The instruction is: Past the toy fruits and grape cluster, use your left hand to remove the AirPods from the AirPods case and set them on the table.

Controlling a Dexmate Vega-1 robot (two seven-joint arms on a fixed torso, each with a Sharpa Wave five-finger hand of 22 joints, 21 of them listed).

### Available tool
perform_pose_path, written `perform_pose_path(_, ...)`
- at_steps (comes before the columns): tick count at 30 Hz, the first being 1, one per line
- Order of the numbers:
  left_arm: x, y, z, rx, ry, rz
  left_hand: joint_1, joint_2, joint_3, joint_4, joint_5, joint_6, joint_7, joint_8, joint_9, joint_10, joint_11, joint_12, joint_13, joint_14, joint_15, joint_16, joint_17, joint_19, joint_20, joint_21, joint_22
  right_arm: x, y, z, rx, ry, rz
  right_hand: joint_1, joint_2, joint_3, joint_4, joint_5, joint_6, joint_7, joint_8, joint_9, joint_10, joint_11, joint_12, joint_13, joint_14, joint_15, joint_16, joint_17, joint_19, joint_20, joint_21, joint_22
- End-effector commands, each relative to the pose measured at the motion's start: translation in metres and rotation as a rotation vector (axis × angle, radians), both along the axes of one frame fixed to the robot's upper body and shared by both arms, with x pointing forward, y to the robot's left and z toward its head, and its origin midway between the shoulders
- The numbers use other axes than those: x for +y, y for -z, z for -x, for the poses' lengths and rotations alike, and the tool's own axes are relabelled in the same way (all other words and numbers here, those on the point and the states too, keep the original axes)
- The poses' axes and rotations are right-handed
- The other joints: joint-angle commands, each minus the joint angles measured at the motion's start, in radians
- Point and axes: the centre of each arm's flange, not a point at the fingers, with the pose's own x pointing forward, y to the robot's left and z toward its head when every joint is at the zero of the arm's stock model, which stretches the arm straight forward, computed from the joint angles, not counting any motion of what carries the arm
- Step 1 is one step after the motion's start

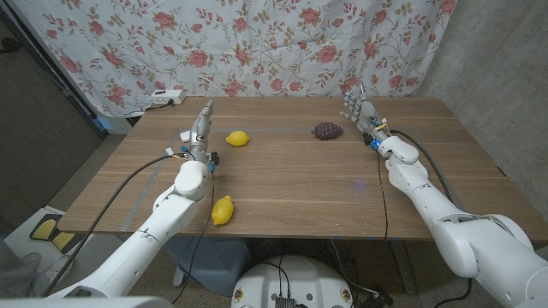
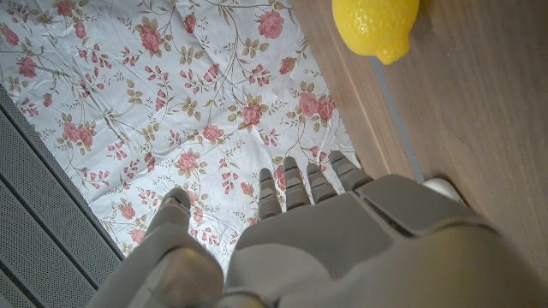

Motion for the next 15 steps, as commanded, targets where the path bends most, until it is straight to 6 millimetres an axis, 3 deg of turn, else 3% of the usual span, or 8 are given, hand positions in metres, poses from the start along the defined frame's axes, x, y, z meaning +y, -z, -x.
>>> perform_pose_path(1, 0.0112, 0.0006, 0.0127, 0.036, -0.098, -0.008, 0.022, 0.003, 0.008, -0.014, 0.002, 0.045, -0.032, 0.014, 0.001, 0.001, -0.029, 0.001, 0.004, 0.022, -0.002, 0.011, 0.005, 0.011, 0.032, 0.008, 0.006, 0.0065, -0.0019, -0.0057, 0.002, -0.009, 0.001, 0.009, -0.001, -0.006, -0.006, 0.000, 0.007, -0.003, 0.007, 0.005, 0.010, -0.002, 0.006, 0.004, -0.001, -0.007, 0.005, -0.001, 0.001, 0.001, 0.003, 0.004)
perform_pose_path(5, 0.0116, 0.0014, 0.0130, 0.028, -0.105, 0.005, 0.031, 0.005, 0.012, -0.021, 0.002, 0.056, -0.033, 0.015, 0.001, -0.003, -0.038, 0.001, 0.006, 0.032, 0.019, 0.014, 0.005, 0.018, 0.044, 0.011, 0.007, 0.0082, -0.0010, -0.0059, 0.005, -0.009, 0.001, 0.010, 0.000, -0.005, -0.006, -0.001, 0.007, -0.003, 0.006, 0.005, 0.010, -0.002, 0.006, 0.004, 0.001, -0.005, 0.006, -0.001, 0.001, 0.001, 0.003, 0.004)
perform_pose_path(15, 0.0167, 0.0000, 0.0152, 0.037, -0.143, -0.011, 0.045, 0.003, 0.015, -0.031, 0.001, 0.038, -0.041, 0.001, 0.000, -0.032, -0.039, -0.008, 0.009, 0.056, 0.021, 0.019, 0.007, 0.028, 0.064, 0.015, 0.010, 0.0091, 0.0027, -0.0057, 0.015, -0.006, -0.005, 0.011, 0.001, -0.005, -0.007, -0.002, 0.006, -0.003, 0.006, 0.005, 0.010, -0.004, 0.005, 0.004, 0.002, -0.004, 0.006, -0.001, 0.001, 0.001, 0.003, 0.004)
